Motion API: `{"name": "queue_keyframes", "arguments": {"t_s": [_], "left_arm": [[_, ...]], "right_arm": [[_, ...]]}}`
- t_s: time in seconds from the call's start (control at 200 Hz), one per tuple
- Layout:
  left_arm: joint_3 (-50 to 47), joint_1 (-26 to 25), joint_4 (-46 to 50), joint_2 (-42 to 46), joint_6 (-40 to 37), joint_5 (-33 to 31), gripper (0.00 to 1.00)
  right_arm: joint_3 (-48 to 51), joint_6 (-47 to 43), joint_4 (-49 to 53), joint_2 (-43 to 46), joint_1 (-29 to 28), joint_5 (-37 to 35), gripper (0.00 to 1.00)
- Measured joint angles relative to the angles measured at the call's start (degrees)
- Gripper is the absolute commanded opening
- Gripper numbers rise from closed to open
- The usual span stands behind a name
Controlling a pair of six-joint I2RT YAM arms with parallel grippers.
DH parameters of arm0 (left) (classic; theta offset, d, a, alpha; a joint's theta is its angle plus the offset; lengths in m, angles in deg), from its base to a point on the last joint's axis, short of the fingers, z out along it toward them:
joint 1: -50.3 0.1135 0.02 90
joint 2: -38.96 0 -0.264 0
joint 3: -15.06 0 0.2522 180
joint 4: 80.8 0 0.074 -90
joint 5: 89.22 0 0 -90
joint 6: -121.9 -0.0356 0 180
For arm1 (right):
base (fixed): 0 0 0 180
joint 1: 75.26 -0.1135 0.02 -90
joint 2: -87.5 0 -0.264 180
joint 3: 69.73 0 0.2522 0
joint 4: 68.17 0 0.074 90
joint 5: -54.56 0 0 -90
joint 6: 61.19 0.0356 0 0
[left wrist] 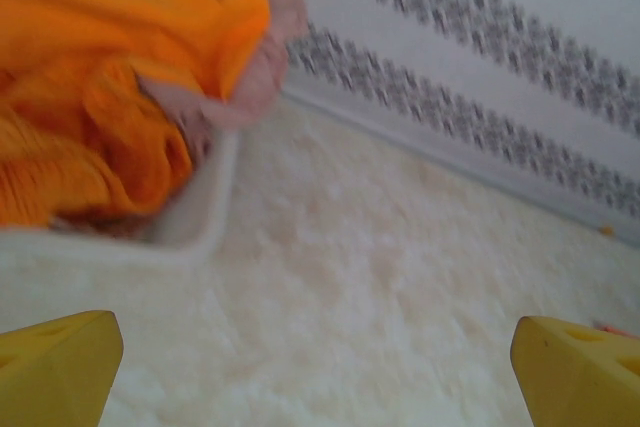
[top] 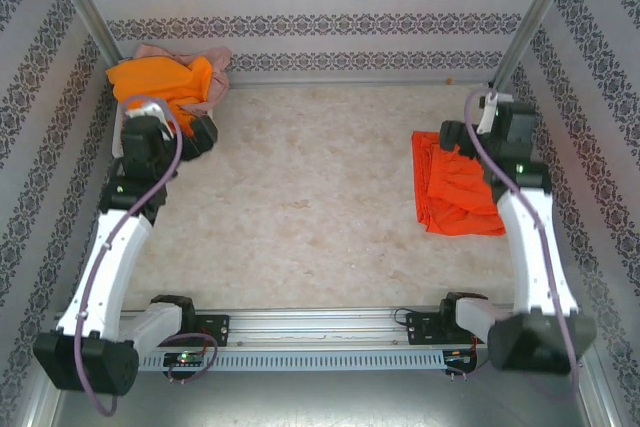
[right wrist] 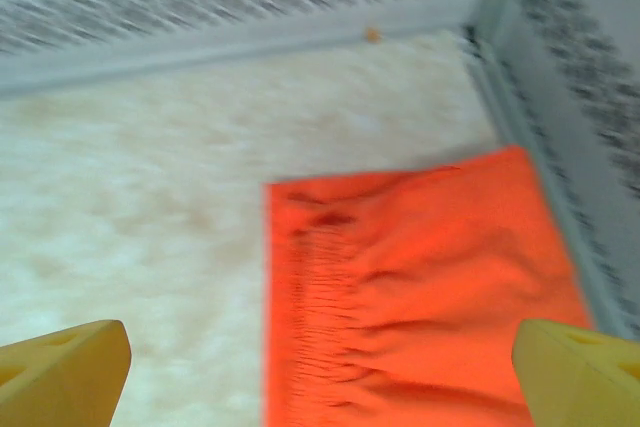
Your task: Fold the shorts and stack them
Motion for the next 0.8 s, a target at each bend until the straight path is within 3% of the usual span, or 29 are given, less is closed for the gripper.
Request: {"name": "queue_keyframes", "arguments": {"t_s": [0.175,0.36,0.629,0.799], "left_arm": [[11.93,3.43,2.03,-11.96,-3.45,-3.17,1.00],[20.92,9.29,5.25,-22.69,-4.28,-4.57,1.00],[15.78,20.81,5.66,-24.11,1.77,0.85,1.00],[10.43,24.55,5.31,-24.13,5.25,5.07,1.00]], "right_arm": [[18.53,4.50,-7.17,9.20,-0.11,10.05,0.98],[26.93,9.81,-10.10,15.02,-0.48,16.09,0.98],[33.90,15.52,-15.65,22.03,-0.48,17.44,0.98],[34.56,16.76,-17.03,22.51,-0.46,17.40,0.98]]}}
